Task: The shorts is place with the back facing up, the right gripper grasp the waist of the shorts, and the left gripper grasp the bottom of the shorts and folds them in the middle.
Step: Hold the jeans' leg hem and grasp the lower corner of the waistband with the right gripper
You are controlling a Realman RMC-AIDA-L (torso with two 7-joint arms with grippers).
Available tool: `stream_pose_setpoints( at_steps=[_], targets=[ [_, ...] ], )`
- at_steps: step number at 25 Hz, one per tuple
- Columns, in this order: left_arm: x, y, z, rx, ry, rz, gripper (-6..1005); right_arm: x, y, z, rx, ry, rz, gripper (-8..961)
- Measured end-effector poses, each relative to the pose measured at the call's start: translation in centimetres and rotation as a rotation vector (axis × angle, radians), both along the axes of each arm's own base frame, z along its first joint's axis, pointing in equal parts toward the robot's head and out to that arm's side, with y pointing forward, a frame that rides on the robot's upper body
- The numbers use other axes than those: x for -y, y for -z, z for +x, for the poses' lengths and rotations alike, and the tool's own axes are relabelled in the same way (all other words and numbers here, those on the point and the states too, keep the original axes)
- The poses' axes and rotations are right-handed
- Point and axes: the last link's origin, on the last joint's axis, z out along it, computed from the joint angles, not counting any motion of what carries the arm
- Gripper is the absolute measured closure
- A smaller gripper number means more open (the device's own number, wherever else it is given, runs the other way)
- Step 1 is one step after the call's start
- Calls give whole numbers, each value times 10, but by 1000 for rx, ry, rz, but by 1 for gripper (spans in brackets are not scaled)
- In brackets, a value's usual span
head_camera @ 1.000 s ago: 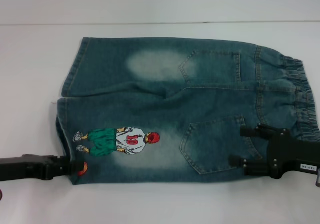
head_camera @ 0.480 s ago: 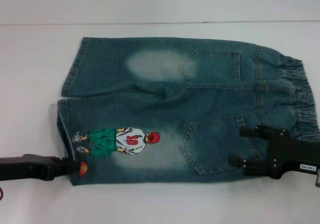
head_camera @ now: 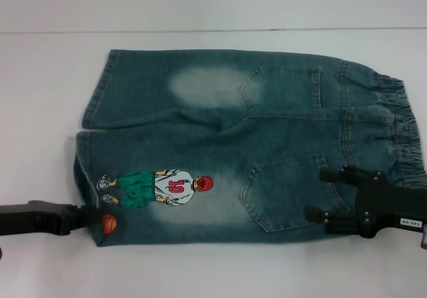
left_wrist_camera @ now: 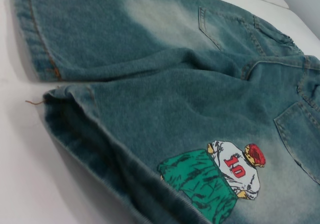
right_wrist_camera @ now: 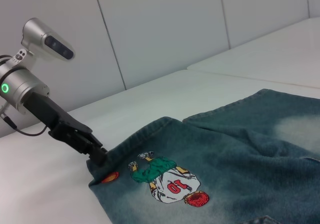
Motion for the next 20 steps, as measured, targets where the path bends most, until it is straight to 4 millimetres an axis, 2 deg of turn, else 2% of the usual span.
stream_pose_setpoints(
  at_steps=[12, 20],
  targets=[
    [-1, -1, 3, -4, 6, -9, 877, 1, -7, 1, -39, 23, 41, 18],
    [-2, -1, 3, -10, 9, -9, 884, 2, -10, 5, -47, 48, 68, 18]
  ],
)
